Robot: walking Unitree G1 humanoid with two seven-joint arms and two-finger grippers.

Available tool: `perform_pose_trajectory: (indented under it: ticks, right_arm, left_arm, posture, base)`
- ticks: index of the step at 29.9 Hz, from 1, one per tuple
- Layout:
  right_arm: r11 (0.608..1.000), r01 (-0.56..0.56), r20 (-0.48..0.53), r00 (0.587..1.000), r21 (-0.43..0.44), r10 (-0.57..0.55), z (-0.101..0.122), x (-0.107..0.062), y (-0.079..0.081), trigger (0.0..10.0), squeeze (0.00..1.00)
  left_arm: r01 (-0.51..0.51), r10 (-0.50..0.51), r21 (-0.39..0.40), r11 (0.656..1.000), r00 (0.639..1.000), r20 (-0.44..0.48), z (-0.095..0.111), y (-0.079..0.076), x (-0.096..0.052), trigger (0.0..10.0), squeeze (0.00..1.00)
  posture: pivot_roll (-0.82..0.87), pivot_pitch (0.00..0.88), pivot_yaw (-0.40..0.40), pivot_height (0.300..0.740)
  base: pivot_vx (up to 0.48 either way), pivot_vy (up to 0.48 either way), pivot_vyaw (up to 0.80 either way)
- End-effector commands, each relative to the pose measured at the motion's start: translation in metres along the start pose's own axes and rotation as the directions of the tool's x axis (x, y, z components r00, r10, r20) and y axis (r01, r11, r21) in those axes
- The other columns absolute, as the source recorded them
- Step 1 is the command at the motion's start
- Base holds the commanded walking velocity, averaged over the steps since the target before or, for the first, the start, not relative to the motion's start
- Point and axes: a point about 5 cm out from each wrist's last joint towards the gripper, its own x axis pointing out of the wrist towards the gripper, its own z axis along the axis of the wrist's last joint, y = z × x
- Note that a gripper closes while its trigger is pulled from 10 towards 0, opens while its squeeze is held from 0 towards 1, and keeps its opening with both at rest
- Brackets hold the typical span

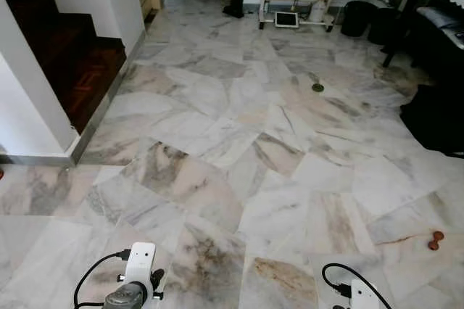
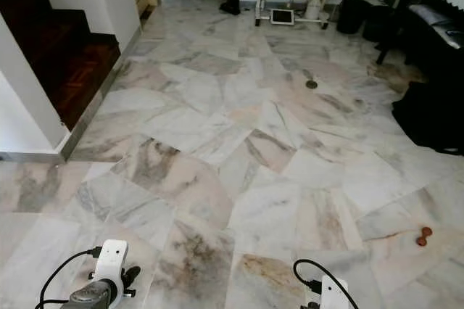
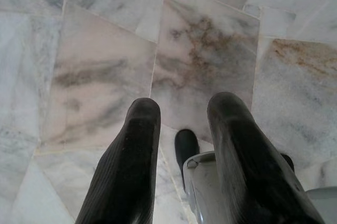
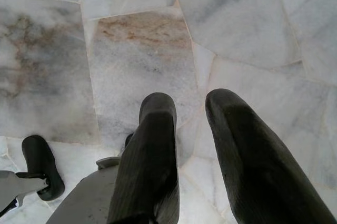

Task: Setting the table

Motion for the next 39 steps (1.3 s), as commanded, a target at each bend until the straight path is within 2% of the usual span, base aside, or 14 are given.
perform_pose_trajectory:
  ticks: [1, 8, 13, 16, 19, 21, 26, 31, 34, 36, 37, 39]
  right_arm:
    - [1.0, 0.0, -0.005, 1.0, -0.003, 0.0, 0.001, 0.001, 0.003, 10.0, 0.0]
    - [1.0, -0.022, -0.002, 1.0, -0.018, 0.022, 0.003, 0.002, 0.022, 10.0, 0.0]
    - [0.999, -0.029, -0.008, 1.0, -0.03, 0.028, 0.0, 0.001, 0.026, 10.0, 0.0]
    - [0.999, -0.02, -0.011, 1.0, -0.032, 0.02, -0.002, 0.001, 0.018, 10.0, 0.0]
    - [0.999, -0.007, -0.011, 1.0, -0.032, 0.006, -0.003, 0.0, 0.006, 10.0, 0.0]
    - [0.999, 0.009, -0.011, 1.0, -0.031, -0.01, -0.005, -0.002, -0.008, 10.0, 0.0]
    - [0.999, 0.019, -0.011, 1.0, -0.034, -0.02, -0.006, -0.003, -0.019, 10.0, 0.0]
    - [0.999, 0.02, -0.012, 1.0, -0.037, -0.02, -0.008, -0.004, -0.021, 10.0, 0.0]
    - [0.999, 0.015, -0.013, 1.0, -0.04, -0.015, -0.009, -0.003, -0.016, 10.0, 0.0]
    - [0.999, 0.003, -0.01, 1.0, -0.047, -0.004, -0.006, -0.001, -0.003, 10.0, 0.0]
    - [0.999, 0.003, -0.01, 1.0, -0.047, -0.004, -0.006, -0.001, -0.003, 10.0, 0.0]
    - [0.999, -0.013, -0.007, 1.0, -0.05, 0.013, -0.004, 0.0, 0.014, 10.0, 0.0]
  left_arm:
    - [-0.014, 0.014, -0.013, 1.0, 1.0, -0.006, -0.004, 0.004, -0.001, 10.0, 0.0]
    - [-0.014, 0.014, 0.005, 1.0, 1.0, -0.014, -0.006, 0.005, -0.002, 10.0, 0.0]
    - [-0.015, 0.015, 0.004, 1.0, 1.0, -0.01, -0.005, 0.004, -0.002, 10.0, 0.0]
    - [-0.013, 0.013, 0.022, 1.0, 1.0, -0.018, -0.005, 0.003, -0.001, 10.0, 0.0]
    - [-0.006, 0.007, 0.08, 0.997, 1.0, -0.021, -0.005, 0.001, -0.001, 10.0, 0.0]
    - [-0.023, 0.025, 0.07, 0.997, 0.999, -0.032, -0.007, 0.001, -0.001, 10.0, 0.0]
    - [-0.022, 0.024, 0.061, 0.998, 0.999, -0.033, -0.008, 0.001, -0.001, 10.0, 0.0]
    - [-0.025, 0.027, 0.055, 0.998, 0.999, -0.033, -0.008, 0.001, -0.001, 10.0, 0.0]
    - [-0.024, 0.026, 0.062, 0.998, 0.999, -0.033, -0.008, 0.001, -0.001, 10.0, 0.0]
    - [-0.021, 0.023, 0.066, 0.998, 0.999, -0.031, -0.008, 0.001, -0.001, 10.0, 0.0]
    - [-0.021, 0.023, 0.066, 0.998, 0.999, -0.031, -0.008, 0.001, -0.001, 10.0, 0.0]
    - [-0.019, 0.021, 0.067, 0.998, 0.999, -0.03, -0.008, 0.001, -0.002, 10.0, 0.0]
  posture:
    - [0.12, 0.0, -0.056, 0.74]
    - [0.12, 0.0, -0.059, 0.74]
    - [0.12, 0.0, -0.059, 0.74]
    - [0.12, 0.0, -0.062, 0.74]
    - [0.12, 0.0, -0.063, 0.74]
    - [0.11, 0.0, -0.065, 0.74]
    - [0.12, 0.0, -0.067, 0.74]
    - [0.12, 0.0, -0.069, 0.74]
    - [0.12, 0.0, -0.068, 0.74]
    - [0.12, 0.0, -0.064, 0.74]
    - [0.12, 0.0, -0.064, 0.74]
    - [0.12, 0.0, -0.058, 0.74]
  base:
    - [0.0, 0.0, -0.77]
    - [0.0, 0.0, -0.77]
    - [0.0, 0.0, -0.77]
    - [0.0, 0.0, -0.77]
    - [0.0, 0.0, -0.77]
    - [0.0, -0.403, -0.77]
    - [0.0, -0.134, -0.77]
    - [0.0, 0.0, -0.77]
    - [0.0, 0.0, -0.77]
    - [0.0, 0.0, -0.77]
    - [0.0, 0.0, -0.77]
    - [0.0, 0.0, -0.77]
